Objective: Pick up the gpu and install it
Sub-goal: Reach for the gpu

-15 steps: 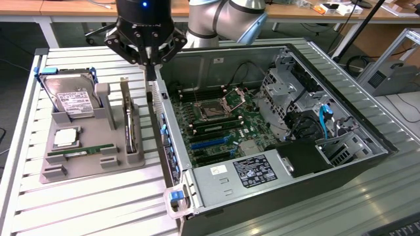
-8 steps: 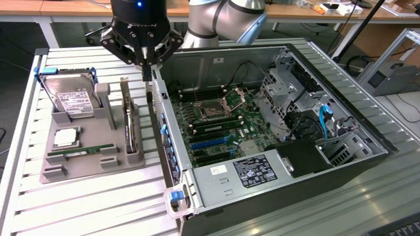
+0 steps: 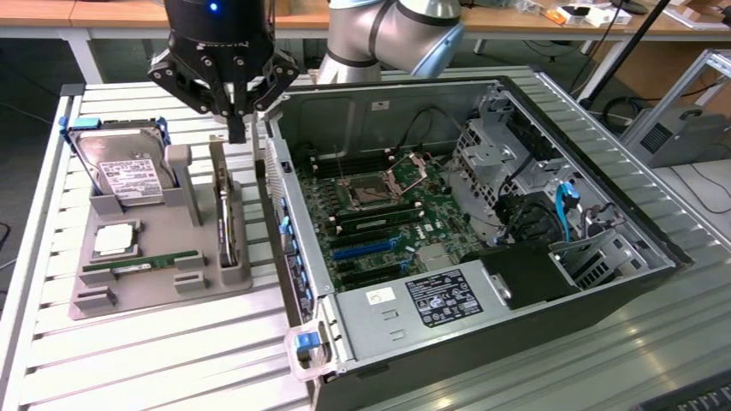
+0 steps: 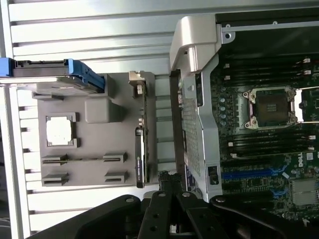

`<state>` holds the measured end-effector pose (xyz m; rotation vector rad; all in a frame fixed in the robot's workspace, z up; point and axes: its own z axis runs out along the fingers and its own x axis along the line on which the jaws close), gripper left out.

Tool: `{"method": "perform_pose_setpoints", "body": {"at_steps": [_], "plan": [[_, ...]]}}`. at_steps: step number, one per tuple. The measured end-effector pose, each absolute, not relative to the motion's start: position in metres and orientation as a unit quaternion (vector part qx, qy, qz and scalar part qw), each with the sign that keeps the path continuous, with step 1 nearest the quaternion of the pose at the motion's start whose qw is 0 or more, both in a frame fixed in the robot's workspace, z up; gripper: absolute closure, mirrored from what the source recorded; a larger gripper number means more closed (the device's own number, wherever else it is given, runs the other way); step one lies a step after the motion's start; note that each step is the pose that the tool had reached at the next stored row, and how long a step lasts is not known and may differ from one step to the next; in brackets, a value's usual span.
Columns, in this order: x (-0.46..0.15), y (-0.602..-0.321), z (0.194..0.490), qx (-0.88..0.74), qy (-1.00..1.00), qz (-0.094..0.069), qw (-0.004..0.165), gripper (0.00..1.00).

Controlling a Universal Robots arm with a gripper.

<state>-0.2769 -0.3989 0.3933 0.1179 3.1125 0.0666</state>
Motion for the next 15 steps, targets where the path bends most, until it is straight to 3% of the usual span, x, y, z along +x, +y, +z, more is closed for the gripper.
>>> {"method": "perform_pose_setpoints", "body": {"at_steps": [15], "plan": [[-0.293,-0.399,0.393,0.038,0.999,0.021,0.013,0.89]]}}
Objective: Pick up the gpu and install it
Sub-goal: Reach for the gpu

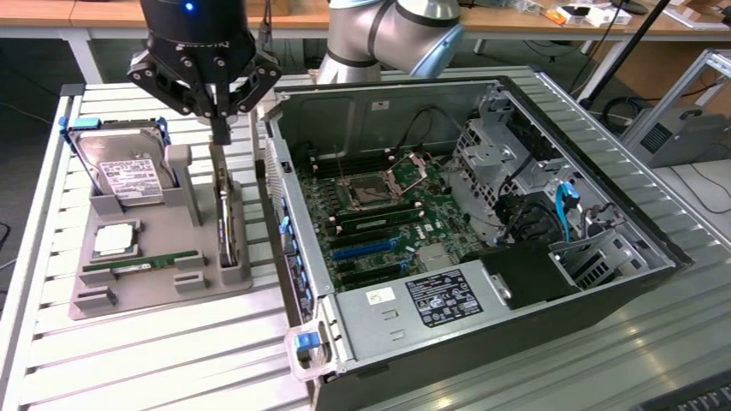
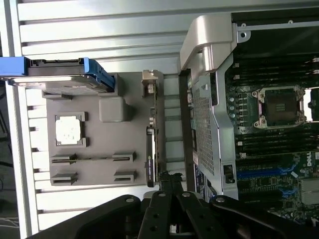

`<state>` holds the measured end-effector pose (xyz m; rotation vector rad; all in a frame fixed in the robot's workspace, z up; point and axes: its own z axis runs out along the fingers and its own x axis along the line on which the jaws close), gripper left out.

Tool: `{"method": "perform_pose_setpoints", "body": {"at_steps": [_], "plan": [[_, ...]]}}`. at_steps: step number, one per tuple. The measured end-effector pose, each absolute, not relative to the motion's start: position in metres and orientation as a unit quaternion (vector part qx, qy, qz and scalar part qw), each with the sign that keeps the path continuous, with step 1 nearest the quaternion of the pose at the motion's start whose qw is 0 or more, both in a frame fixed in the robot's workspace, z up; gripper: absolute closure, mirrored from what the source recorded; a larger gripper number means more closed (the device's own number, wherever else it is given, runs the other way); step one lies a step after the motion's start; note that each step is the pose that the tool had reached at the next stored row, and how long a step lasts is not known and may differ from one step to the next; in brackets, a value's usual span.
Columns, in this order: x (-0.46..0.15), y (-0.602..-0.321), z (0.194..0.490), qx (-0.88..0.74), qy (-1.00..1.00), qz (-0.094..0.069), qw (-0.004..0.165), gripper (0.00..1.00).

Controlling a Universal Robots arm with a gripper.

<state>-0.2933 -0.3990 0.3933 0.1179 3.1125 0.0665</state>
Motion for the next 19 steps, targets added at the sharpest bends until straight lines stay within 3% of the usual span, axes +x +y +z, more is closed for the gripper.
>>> {"method": "perform_pose_setpoints", "body": {"at_steps": [19], "plan": [[-0.308,-0.399,0.393,0.038,0.999,0.021,0.013,0.89]]}}
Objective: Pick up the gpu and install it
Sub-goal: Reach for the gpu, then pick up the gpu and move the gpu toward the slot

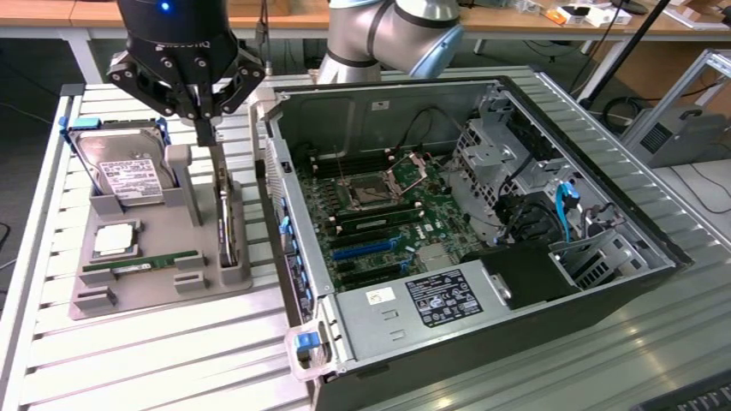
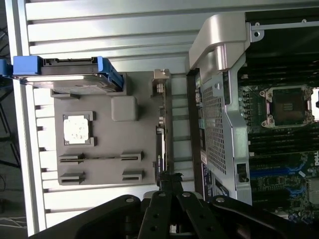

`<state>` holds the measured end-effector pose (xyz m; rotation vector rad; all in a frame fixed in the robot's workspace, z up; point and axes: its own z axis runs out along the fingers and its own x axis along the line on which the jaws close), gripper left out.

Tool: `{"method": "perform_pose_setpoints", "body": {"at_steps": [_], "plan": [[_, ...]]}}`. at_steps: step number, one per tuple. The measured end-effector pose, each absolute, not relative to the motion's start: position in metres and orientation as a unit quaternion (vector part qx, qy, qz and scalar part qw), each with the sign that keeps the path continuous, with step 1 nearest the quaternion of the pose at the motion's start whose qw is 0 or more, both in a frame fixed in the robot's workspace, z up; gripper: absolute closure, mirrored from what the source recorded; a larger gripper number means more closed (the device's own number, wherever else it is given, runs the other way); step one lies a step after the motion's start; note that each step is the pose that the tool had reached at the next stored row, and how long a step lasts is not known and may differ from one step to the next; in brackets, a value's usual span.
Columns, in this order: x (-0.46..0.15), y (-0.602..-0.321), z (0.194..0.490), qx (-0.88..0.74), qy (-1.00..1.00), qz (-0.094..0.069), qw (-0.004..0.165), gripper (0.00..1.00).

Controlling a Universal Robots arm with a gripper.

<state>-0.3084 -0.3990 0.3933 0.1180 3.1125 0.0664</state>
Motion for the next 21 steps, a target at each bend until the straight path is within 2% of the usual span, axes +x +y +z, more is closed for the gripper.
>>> {"method": "perform_pose_setpoints", "body": {"at_steps": [16,17,19,21], "plan": [[-0.3105,-0.3990,0.3933,0.038,0.999,0.021,0.013,0.89],[-0.3105,-0.3990,0.3933,0.038,0.999,0.021,0.013,0.89],[-0.3106,-0.3990,0.3933,0.038,0.999,0.021,0.013,0.76],[-0.3106,-0.3989,0.3933,0.038,0.999,0.021,0.013,0.76]]}}
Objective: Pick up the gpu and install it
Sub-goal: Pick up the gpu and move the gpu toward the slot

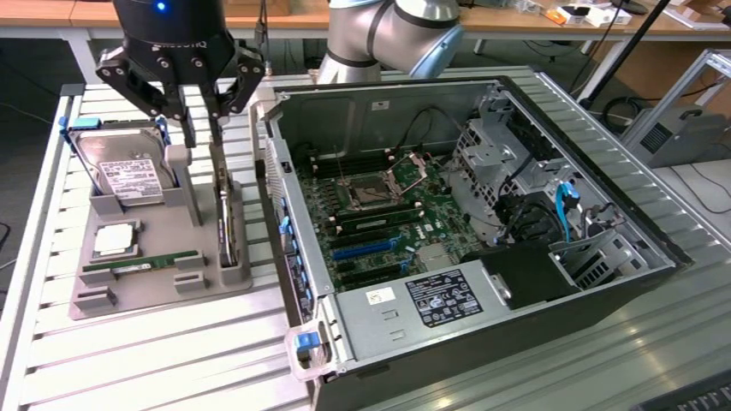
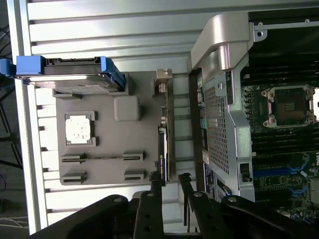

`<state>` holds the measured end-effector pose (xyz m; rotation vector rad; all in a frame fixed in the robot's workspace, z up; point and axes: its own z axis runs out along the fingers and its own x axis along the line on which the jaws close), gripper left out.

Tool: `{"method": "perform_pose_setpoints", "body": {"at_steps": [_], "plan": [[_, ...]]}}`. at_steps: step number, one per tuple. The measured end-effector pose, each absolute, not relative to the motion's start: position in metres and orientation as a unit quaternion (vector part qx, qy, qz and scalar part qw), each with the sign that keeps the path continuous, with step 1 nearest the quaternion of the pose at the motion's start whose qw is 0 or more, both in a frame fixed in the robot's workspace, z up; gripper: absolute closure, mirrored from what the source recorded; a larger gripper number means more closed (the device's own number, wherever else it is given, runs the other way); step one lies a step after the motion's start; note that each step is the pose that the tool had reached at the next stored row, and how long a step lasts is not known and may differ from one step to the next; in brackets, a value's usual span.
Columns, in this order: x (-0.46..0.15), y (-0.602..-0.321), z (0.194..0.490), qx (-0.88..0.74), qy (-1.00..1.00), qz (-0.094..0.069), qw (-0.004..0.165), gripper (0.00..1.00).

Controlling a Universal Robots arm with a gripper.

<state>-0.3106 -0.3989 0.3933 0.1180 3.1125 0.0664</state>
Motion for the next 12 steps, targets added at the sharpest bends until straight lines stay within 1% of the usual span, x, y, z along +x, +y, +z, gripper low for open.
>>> {"method": "perform_pose_setpoints", "body": {"at_steps": [3,5,6,12], "plan": [[-0.3105,-0.3989,0.3933,0.038,0.999,0.021,0.013,0.58],[-0.3105,-0.3990,0.3933,0.038,0.999,0.021,0.013,0.58],[-0.3105,-0.3990,0.3933,0.038,0.999,0.021,0.013,0.52],[-0.3105,-0.3989,0.3933,0.038,0.999,0.021,0.013,0.52]]}}
